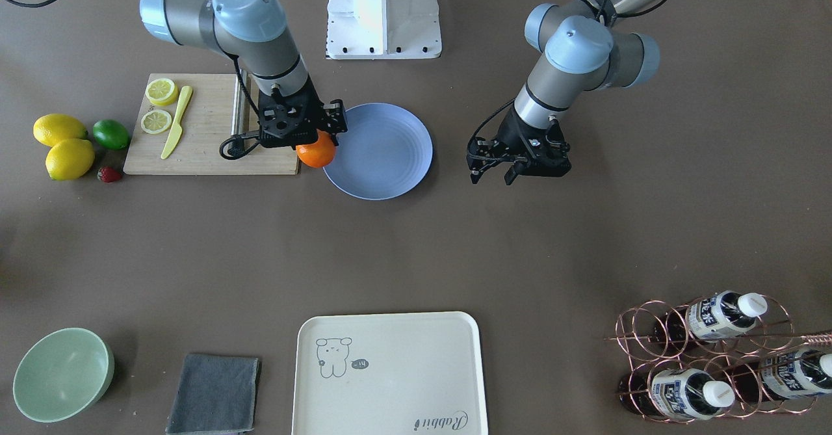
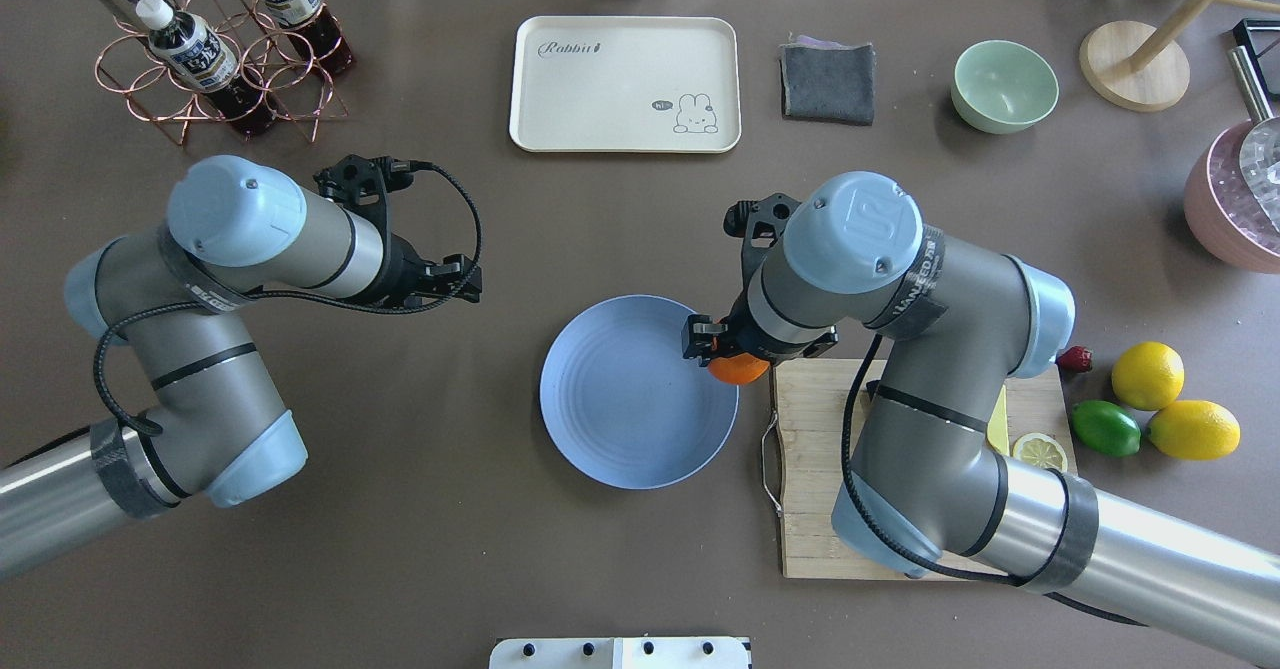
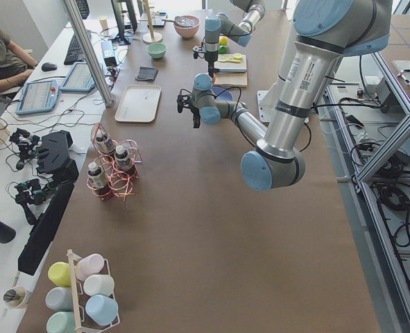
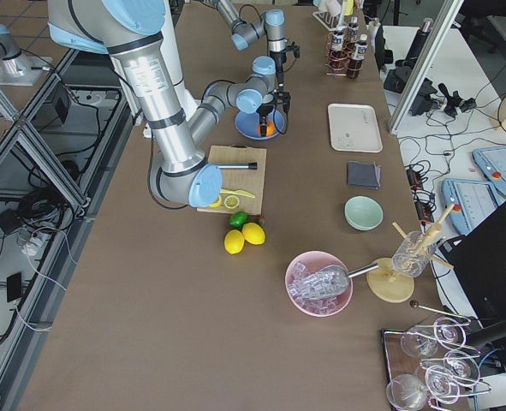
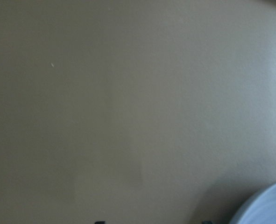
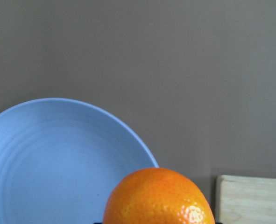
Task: Pick orange to plate
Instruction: 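Carry the orange with the right gripper over the blue plate while the left arm withdraws, then lower the orange onto the plate and open the right gripper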
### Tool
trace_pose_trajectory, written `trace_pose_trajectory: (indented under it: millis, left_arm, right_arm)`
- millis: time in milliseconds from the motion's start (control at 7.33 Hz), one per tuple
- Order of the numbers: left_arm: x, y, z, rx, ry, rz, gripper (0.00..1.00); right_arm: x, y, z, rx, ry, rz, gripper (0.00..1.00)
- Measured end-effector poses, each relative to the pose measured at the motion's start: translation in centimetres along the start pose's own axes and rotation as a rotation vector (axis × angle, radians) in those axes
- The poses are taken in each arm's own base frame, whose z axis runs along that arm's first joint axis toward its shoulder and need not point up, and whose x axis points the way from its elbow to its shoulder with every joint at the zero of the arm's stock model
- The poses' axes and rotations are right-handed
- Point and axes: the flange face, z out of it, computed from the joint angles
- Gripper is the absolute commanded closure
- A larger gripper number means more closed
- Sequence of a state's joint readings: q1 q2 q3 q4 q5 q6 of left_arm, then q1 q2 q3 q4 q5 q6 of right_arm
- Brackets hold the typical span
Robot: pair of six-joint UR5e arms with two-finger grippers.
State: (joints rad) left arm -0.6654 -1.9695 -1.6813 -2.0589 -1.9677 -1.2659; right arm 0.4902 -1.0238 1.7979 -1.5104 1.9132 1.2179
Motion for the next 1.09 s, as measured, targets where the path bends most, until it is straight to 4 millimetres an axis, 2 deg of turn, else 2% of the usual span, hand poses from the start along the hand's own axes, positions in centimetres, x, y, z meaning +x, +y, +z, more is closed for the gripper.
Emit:
trace_pose_trajectory:
  millis: [136,273,409,682,818,1091]
  left_arm:
    - [-2.4,-1.5,-1.0,-0.012,-0.007,0.007,0.25]
    - [-3.7,-2.1,-1.5,-0.019,-0.011,0.006,0.25]
    - [-4.3,-2.3,-1.8,-0.022,-0.012,0.004,0.25]
    - [-4.5,-2.3,-1.9,-0.022,-0.012,0.003,0.25]
    - [-4.5,-2.3,-2.0,-0.022,-0.010,0.004,0.25]
    - [-4.5,-2.2,-2.1,-0.021,-0.009,0.004,0.25]
  right_arm:
    - [-2.7,1.6,1.1,0.005,0.000,0.001,1.00]
    - [-4.8,2.4,2.1,0.015,0.005,0.010,1.00]
    - [-5.7,2.7,3.1,0.020,0.009,0.013,1.00]
    - [-6.4,2.4,5.9,0.030,-0.029,0.006,1.00]
    - [-6.7,2.4,6.5,0.033,-0.046,0.003,0.01]
    - [-6.7,2.4,6.8,0.035,-0.053,0.008,0.00]
